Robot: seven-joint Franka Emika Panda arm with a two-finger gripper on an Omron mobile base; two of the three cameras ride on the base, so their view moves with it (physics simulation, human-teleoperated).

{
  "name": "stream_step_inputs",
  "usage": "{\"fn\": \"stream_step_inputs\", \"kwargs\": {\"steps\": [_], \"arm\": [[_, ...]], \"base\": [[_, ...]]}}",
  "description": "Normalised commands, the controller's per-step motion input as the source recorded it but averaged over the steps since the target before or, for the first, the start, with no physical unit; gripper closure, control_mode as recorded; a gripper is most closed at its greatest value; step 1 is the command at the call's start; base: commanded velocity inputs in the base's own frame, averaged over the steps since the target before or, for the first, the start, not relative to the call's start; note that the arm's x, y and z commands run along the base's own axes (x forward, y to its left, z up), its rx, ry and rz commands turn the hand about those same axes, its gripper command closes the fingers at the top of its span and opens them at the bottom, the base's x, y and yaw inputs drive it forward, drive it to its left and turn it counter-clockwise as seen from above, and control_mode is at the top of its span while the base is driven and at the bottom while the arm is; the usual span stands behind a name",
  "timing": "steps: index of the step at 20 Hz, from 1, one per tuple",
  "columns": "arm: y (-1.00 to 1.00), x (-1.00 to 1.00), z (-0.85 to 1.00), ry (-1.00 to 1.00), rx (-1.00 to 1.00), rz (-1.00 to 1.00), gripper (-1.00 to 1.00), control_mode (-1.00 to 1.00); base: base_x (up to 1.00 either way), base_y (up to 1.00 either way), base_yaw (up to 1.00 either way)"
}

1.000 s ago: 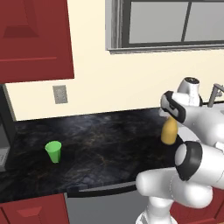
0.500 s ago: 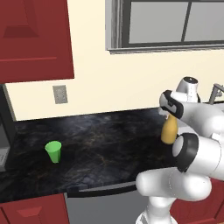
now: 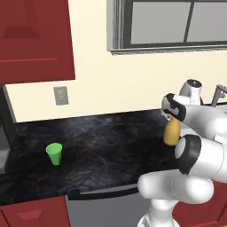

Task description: Place the pitcher and cup on the dining counter for serving.

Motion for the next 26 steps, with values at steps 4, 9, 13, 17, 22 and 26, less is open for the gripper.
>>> {"fn": "stream_step_inputs", "kwargs": {"steps": [4, 9, 13, 17, 22, 26], "arm": [[0.0, 0.21, -0.22, -0.07, -0.02, 0.0, 1.0, -1.0], [0.0, 0.02, -0.06, -0.04, -0.01, 0.0, 1.0, -1.0], [0.04, -0.21, 0.12, -0.06, 0.0, 0.0, 1.0, -1.0], [0.28, -0.58, 0.62, -0.23, -0.04, 0.0, 1.0, -1.0], [0.48, -0.64, 0.83, -0.23, -0.09, 0.0, 1.0, -1.0], [0.42, -0.62, 0.97, -0.13, -0.07, 0.0, 1.0, -1.0]], "base": [[0.0, 0.0, 0.0], [0.0, 0.0, 0.0], [0.0, 0.0, 0.0], [0.0, 0.0, 0.0], [0.0, 0.0, 0.0], [0.0, 0.0, 0.0]]}}
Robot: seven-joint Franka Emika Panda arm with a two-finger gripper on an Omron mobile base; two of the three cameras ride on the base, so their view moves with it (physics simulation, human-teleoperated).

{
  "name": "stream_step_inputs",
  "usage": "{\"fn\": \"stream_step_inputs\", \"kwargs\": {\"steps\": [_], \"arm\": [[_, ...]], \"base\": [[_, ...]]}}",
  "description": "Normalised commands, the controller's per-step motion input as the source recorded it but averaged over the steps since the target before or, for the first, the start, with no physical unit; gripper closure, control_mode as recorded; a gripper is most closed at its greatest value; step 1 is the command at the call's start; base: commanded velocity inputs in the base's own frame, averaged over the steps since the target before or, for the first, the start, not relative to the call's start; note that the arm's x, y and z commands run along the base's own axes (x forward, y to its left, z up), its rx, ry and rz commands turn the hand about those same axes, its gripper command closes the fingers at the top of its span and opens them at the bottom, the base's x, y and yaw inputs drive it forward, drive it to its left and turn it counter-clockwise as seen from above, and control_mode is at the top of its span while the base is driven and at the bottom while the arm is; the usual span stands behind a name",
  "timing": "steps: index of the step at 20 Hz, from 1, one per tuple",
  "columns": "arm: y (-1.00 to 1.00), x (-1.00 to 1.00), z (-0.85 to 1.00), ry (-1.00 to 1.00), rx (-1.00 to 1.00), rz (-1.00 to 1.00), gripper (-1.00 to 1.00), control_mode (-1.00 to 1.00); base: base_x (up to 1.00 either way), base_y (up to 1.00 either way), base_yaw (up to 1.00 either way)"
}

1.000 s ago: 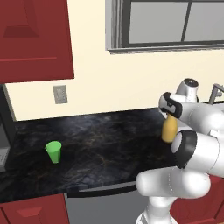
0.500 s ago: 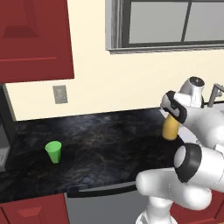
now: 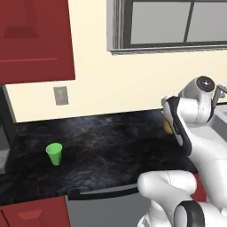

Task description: Place the pitcher and cup on the dining counter for serving.

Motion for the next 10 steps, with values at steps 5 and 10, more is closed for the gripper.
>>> {"fn": "stream_step_inputs", "kwargs": {"steps": [5, 10], "arm": [[0.06, -0.66, 0.97, -0.08, -0.01, 0.01, 1.0, -1.0], [0.0, -0.29, 0.58, 0.09, 0.07, 0.08, 1.0, -1.0]], "base": [[0.0, 0.0, 0.0], [0.0, 0.0, 0.0]]}}
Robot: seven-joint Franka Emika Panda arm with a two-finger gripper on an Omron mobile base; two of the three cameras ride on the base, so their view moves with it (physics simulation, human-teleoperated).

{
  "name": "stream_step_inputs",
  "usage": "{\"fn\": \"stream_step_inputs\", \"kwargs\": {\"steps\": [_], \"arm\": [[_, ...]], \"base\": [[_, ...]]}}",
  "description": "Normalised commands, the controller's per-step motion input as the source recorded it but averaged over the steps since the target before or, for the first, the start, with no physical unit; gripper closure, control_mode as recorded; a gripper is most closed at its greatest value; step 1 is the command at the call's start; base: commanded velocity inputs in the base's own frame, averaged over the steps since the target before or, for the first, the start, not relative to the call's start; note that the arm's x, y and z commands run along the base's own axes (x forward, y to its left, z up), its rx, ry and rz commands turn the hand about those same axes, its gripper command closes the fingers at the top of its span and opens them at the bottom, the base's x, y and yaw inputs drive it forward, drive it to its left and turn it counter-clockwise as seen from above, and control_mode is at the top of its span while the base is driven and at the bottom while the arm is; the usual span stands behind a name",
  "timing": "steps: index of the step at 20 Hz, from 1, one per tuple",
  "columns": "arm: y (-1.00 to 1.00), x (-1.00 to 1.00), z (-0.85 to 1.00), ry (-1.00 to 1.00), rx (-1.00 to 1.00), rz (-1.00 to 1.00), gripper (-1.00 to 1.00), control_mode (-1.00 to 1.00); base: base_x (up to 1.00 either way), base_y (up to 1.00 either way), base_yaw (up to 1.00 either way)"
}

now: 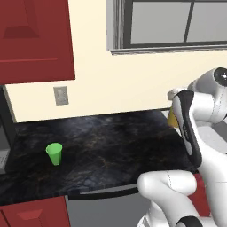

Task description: Place the pitcher and cup on the dining counter for serving.

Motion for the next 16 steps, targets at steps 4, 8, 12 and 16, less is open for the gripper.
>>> {"fn": "stream_step_inputs", "kwargs": {"steps": [4, 8, 12, 16], "arm": [[0.0, -0.01, 0.05, 0.02, 0.01, 0.02, 1.0, -1.0], [0.0, -0.03, 0.0, 0.0, 0.0, 0.0, 1.0, 1.0], [0.0, 0.0, 0.0, 0.0, 0.0, 0.0, 1.0, 1.0], [0.0, 0.0, 0.0, 0.0, 0.0, 0.0, 1.0, 1.0]], "base": [[0.0, 0.0, 0.0], [-0.22, 0.02, 0.0], [-0.78, 0.03, -0.17], [-0.91, 0.0, -0.53]]}}
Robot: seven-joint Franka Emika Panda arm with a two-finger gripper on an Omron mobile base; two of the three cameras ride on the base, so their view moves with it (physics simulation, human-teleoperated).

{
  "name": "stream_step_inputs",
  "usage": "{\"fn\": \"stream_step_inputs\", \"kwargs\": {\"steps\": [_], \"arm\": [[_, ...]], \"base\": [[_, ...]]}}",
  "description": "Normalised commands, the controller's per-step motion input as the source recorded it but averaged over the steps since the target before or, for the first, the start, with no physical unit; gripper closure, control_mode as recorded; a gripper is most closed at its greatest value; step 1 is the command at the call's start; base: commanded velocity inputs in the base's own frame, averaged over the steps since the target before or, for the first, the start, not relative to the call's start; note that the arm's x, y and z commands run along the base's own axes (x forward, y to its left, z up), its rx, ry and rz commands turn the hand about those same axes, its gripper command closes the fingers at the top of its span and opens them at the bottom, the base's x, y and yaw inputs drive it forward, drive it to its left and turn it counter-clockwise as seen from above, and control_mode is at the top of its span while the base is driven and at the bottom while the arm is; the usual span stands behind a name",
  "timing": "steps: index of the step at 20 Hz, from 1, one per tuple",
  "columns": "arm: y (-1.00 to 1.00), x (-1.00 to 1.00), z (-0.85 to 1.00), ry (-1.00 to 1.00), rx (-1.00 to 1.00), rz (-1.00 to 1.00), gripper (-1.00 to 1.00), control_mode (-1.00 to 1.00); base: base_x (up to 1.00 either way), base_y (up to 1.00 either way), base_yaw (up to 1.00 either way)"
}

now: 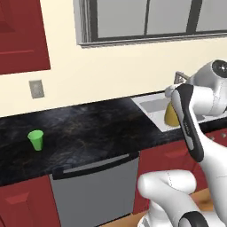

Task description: Place the pitcher and cup on the dining counter for serving.

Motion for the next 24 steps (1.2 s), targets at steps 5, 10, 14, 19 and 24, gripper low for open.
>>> {"fn": "stream_step_inputs", "kwargs": {"steps": [5, 10, 14, 19, 24], "arm": [[0.0, 0.0, 0.0, 0.0, 0.0, 0.0, 1.0, 1.0], [0.0, 0.0, 0.0, 0.0, 0.0, 0.0, 1.0, 1.0], [0.0, 0.0, 0.0, 0.0, 0.0, 0.0, 1.0, 1.0], [0.0, 0.0, 0.0, 0.0, 0.0, 0.0, 1.0, 1.0], [0.0, 0.0, 0.0, 0.0, 0.0, 0.0, 1.0, 1.0]], "base": [[-0.61, 0.0, -0.67], [-0.5, 0.0, -0.68], [-0.18, -0.2, -0.68], [-0.01, -0.32, -0.69], [0.0, -0.43, -0.7]]}}
